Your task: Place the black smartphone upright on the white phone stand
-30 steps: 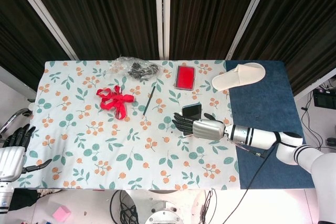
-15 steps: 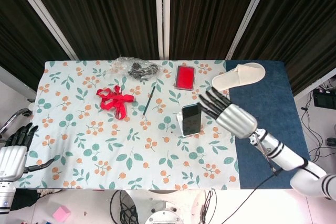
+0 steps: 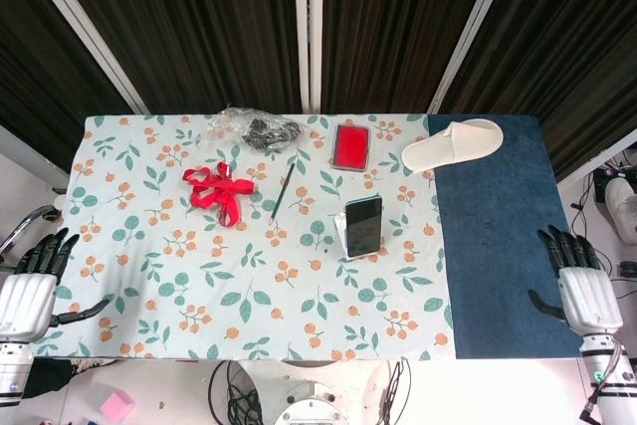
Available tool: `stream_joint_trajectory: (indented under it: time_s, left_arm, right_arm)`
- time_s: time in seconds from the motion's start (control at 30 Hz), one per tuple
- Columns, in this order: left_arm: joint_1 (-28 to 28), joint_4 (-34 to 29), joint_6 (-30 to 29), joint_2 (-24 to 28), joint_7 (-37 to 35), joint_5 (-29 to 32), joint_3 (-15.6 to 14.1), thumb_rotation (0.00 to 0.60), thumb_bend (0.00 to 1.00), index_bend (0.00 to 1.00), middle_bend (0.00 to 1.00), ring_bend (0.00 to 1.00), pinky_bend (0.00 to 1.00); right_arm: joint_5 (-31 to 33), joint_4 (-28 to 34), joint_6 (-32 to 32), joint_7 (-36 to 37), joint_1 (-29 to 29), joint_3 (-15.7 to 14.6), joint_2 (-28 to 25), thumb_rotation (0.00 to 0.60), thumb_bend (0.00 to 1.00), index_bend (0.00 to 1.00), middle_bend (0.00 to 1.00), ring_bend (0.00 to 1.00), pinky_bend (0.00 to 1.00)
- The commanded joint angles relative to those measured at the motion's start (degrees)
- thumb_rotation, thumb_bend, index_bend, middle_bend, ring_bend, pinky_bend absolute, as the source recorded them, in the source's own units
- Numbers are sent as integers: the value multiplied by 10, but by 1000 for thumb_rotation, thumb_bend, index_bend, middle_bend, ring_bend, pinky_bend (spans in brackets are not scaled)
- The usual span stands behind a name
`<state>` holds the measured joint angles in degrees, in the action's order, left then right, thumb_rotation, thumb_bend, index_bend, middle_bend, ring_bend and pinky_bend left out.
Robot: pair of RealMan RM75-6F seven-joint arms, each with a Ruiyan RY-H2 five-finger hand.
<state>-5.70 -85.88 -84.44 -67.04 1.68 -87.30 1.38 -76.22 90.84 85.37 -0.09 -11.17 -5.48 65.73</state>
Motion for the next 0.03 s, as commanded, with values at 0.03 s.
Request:
stream_joint_trajectory:
  time_s: [0.03]
  left_arm:
    - [-2,-4,2,3,2,-2,-1,298,32,26,20,32,160]
  right_arm:
    - [-2,-39,20,28,25,5,22,600,153,0,0,0,0]
